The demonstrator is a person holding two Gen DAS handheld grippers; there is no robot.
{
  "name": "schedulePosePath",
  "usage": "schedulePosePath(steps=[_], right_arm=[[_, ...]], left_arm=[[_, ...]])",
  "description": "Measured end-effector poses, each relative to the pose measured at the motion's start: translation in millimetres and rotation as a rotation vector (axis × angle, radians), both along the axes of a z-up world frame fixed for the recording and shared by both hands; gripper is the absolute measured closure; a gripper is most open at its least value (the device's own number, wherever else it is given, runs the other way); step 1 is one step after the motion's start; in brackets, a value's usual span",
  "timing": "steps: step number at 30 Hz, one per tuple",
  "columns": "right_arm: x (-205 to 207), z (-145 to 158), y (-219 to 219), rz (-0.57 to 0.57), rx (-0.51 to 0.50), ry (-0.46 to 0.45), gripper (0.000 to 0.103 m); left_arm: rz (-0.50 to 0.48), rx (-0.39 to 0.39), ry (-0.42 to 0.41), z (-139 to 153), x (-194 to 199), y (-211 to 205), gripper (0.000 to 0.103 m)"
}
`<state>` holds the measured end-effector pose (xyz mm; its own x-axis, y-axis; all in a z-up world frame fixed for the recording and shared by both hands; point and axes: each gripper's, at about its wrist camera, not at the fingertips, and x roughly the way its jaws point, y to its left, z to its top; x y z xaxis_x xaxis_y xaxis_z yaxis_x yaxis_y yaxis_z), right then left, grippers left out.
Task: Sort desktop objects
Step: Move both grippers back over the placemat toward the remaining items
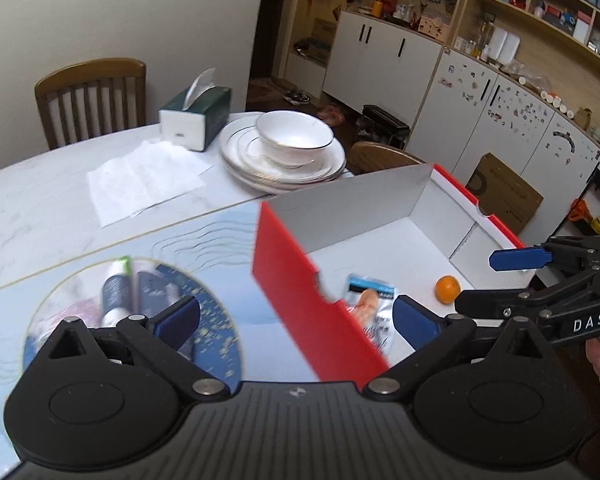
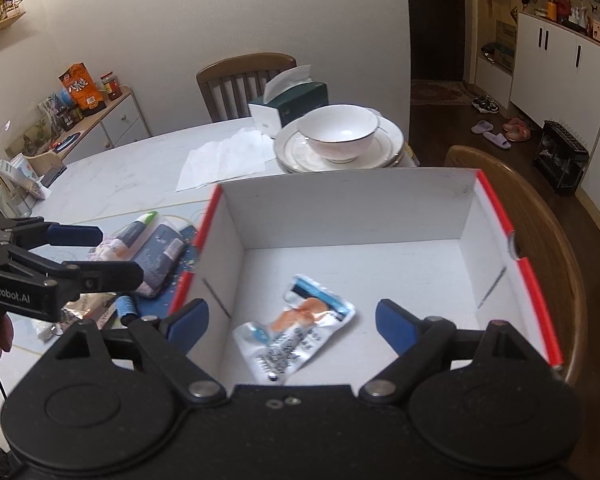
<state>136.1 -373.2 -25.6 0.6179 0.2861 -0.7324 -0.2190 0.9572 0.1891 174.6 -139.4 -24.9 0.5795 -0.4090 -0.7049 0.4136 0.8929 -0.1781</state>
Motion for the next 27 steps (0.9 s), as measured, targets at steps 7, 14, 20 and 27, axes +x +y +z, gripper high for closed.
schedulePosePath(steps=[7, 14, 20, 27], right_arm=[[-5.6, -3.1, 34.6, -0.011, 0.006, 0.011, 0.013], [-7.8, -6.8, 72.5, -0.009, 0.008, 0.017, 0.013], [-7.8, -7.5, 103.2, 0.009, 0.006, 0.018, 0.013], [-7.1, -8.2, 134.3, 0.018, 0.000, 0.019, 0.013]], left_arm=[[0.049, -0.034, 0.013, -6.1, -10.0, 52.0, 0.000], [0.084, -0.044, -0.014, -9.3, -22.3, 94.9, 0.000], [0.128, -0.002, -0.059, -8.0, -30.7, 127.5, 0.000], [0.179, 0.032, -0.070, -14.5, -37.6, 162.4, 0.000]])
